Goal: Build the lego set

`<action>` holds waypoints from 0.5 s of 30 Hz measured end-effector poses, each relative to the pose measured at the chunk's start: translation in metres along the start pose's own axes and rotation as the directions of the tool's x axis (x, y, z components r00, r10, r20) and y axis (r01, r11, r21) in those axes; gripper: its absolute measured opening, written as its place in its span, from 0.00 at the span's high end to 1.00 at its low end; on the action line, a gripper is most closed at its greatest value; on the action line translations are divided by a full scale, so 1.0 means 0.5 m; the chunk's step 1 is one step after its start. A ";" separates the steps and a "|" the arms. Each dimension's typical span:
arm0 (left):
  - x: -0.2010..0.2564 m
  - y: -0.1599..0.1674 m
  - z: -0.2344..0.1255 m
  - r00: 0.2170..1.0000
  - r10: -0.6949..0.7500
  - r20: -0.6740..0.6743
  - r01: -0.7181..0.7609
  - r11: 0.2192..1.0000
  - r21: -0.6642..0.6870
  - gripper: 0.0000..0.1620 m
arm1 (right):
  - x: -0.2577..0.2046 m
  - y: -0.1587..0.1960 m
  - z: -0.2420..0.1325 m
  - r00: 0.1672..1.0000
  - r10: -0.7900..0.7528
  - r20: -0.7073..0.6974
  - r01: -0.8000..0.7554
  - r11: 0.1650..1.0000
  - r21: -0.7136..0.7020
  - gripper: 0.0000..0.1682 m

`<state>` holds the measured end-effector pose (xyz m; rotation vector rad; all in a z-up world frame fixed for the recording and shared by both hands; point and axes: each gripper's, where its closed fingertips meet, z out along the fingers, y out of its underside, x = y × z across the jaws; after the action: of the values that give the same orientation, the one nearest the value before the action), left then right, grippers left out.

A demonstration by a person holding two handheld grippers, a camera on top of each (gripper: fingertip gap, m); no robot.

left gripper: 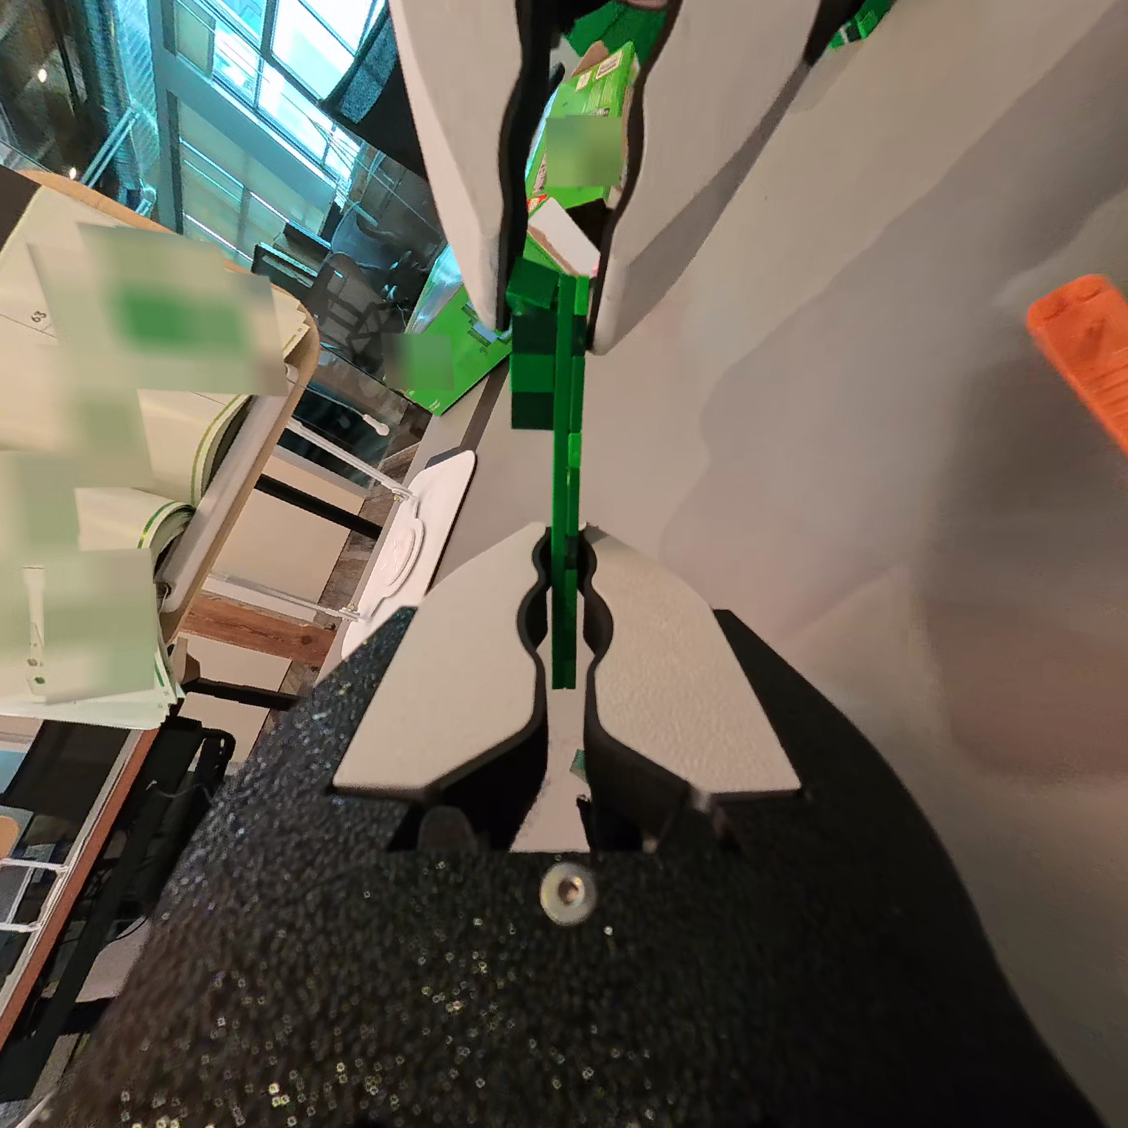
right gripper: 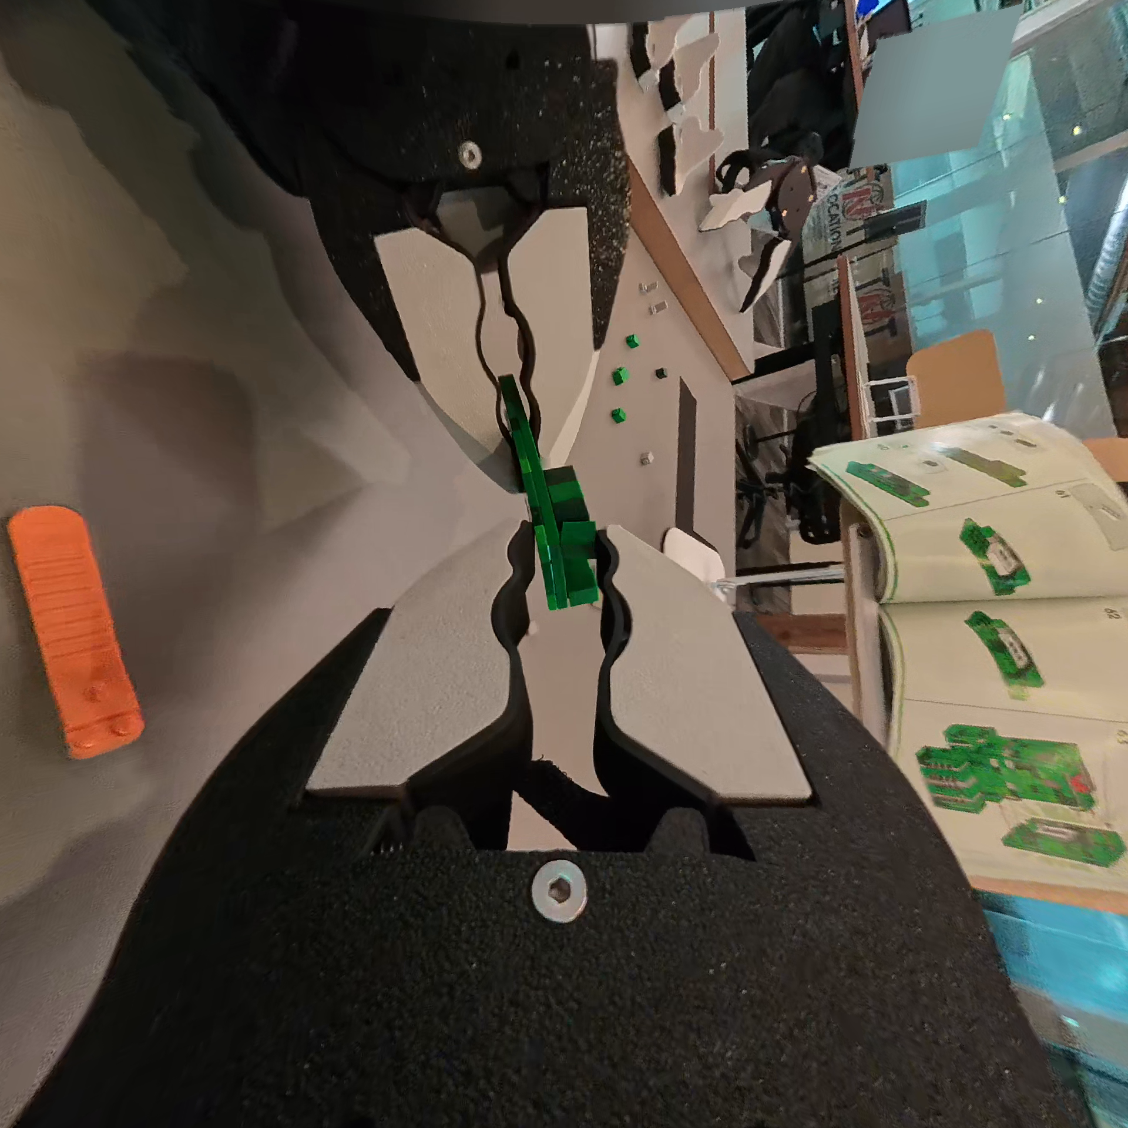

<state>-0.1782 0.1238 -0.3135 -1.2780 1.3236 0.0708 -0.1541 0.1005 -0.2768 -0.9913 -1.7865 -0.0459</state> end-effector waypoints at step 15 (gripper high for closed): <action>0.019 0.011 0.007 0.998 0.036 -0.052 -0.039 0.998 -0.050 0.97 | -0.030 0.025 0.004 0.987 0.003 0.164 0.029 0.981 -0.193 0.90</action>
<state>-0.1765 0.1226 -0.3249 -1.3059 1.3971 0.1000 -0.1462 0.1008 -0.2946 -1.1499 -1.9667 -0.1542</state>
